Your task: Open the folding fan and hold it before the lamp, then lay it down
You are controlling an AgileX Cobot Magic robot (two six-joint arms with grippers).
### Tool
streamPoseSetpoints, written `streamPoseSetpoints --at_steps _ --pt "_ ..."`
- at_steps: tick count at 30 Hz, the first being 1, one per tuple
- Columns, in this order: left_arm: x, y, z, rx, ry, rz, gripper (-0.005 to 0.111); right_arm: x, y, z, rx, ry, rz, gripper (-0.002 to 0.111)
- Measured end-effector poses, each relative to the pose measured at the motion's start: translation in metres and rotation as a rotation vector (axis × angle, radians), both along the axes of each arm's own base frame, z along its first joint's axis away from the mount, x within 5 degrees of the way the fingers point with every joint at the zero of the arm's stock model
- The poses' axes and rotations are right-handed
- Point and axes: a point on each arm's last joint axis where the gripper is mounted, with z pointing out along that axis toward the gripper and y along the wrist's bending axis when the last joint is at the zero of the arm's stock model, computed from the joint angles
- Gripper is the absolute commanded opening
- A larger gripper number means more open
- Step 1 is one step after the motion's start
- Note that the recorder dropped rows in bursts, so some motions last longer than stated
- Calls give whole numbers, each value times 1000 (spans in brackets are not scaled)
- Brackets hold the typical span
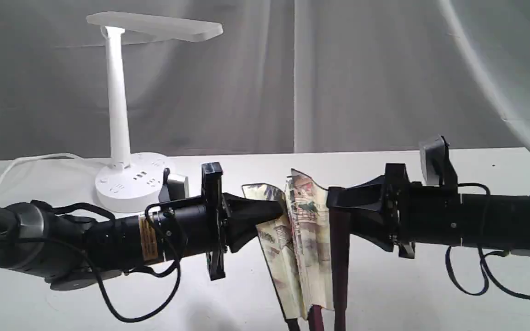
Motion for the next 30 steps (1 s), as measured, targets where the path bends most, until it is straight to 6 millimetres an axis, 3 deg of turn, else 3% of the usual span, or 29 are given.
streamPoseSetpoints --at_steps 17,30 --pt "-1 0 -1 8 -3 -14 0 0 0 0 4 9 -2 37" --pt "-1 0 -1 8 -3 -14 0 -5 19 0 4 11 51 32"
